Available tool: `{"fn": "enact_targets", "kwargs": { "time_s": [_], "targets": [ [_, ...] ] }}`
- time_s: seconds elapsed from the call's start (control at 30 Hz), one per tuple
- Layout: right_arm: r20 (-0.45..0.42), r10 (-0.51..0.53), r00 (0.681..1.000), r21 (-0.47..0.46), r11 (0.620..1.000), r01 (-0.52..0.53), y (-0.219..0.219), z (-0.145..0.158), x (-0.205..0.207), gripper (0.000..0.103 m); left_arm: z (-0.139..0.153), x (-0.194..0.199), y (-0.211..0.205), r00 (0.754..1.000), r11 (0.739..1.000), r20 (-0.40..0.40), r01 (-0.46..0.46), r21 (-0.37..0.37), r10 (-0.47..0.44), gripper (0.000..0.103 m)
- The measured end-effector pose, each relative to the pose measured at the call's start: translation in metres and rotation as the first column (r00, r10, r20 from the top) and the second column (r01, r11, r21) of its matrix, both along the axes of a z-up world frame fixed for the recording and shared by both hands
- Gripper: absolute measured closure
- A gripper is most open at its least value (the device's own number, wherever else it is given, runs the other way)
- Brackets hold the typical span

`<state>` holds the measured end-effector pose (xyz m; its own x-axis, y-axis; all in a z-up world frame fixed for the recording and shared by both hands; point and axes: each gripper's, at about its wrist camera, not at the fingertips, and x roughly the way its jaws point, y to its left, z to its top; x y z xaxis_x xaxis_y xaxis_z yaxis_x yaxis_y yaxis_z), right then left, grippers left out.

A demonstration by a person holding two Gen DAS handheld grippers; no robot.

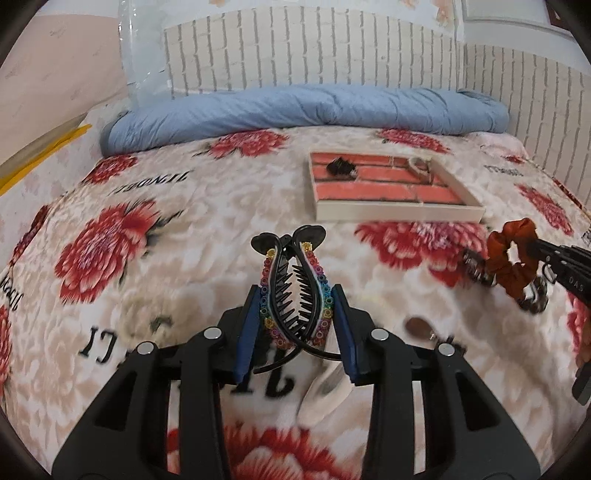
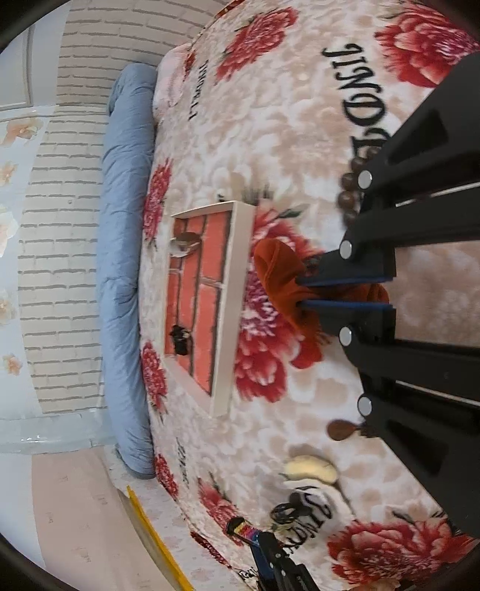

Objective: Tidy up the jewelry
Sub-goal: 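Carry the claw clip and orange scrunchie with both tools over the tray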

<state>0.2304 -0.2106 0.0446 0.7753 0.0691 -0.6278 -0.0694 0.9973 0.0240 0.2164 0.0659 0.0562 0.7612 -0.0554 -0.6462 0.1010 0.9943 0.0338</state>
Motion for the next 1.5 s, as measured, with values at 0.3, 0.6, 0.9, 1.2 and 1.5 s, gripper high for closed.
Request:
{"fn": "enact_targets", "kwargs": {
  "time_s": [0.3, 0.6, 0.9, 1.2, 1.5],
  "targets": [
    [0.024, 0.011, 1.0, -0.017, 1.0, -0.011, 0.0, 0.016, 0.038, 0.096, 0.016, 0.054, -0.031, 0.999, 0.998, 0.0, 0.033, -0.051, -0.033, 0.066],
    [0.053, 0.006, 0.999, -0.034, 0.999, -0.004, -0.008, 0.036, 0.092, 0.096, 0.022, 0.115, -0.064, 0.999, 0.996, -0.016, 0.041, -0.079, -0.042, 0.066],
    [0.023, -0.019, 1.0, -0.042, 0.999, 0.02, -0.022, 0.036, 0.153, 0.096, 0.018, 0.181, -0.086, 0.998, 0.997, -0.048, 0.03, -0.071, -0.034, 0.066],
    [-0.035, -0.046, 0.998, -0.019, 0.999, 0.045, -0.035, 0.014, 0.208, 0.096, -0.002, 0.244, -0.112, 0.995, 0.998, -0.096, 0.032, -0.052, -0.036, 0.066],
    [-0.085, -0.099, 0.991, -0.01, 0.995, 0.098, -0.051, -0.02, 0.252, 0.096, -0.039, 0.297, -0.118, 0.983, 0.999, -0.184, 0.012, -0.045, -0.02, 0.066]
  ]
}}
